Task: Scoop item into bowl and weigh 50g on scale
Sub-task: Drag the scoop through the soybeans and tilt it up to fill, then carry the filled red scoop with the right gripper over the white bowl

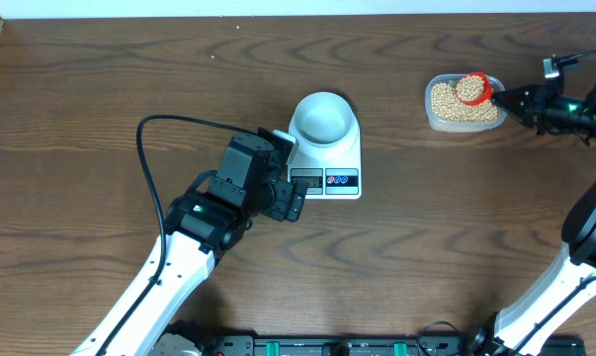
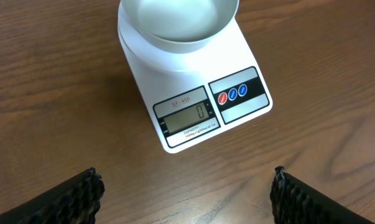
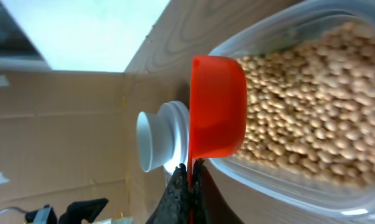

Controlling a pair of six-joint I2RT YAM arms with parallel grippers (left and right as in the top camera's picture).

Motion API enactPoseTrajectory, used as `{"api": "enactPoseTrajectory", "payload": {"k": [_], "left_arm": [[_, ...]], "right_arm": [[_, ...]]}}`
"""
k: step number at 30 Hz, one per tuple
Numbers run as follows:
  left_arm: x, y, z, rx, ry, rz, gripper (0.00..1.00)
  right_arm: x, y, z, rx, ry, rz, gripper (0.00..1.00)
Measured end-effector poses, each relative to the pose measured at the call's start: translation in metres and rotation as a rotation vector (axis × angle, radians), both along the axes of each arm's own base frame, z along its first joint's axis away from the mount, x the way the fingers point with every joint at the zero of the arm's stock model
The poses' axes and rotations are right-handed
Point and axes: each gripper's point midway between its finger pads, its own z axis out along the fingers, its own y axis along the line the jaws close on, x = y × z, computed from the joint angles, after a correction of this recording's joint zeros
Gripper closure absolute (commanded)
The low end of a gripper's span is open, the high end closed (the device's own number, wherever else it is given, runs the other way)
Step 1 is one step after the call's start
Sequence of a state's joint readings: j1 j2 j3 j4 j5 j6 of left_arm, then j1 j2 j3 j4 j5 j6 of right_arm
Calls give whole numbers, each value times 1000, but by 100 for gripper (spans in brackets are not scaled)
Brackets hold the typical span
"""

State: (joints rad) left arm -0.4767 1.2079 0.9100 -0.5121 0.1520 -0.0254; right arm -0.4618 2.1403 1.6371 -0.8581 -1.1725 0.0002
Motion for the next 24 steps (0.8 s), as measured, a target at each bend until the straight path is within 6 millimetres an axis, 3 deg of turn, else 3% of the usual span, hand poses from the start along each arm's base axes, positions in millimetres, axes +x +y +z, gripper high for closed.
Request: {"api": "enactPoseTrajectory", "payload": {"k": [16,20,24], "left_arm": [[0,0,0,1,0,0,12],[0,0,0,1,0,0,12],[0,0,0,1,1,0,12]], "right_arm": [[-1,14,28,116,-139,67,99],[-1,26,33,145,-153,96,99],[-1,51,36,165,-156,151,99]]}}
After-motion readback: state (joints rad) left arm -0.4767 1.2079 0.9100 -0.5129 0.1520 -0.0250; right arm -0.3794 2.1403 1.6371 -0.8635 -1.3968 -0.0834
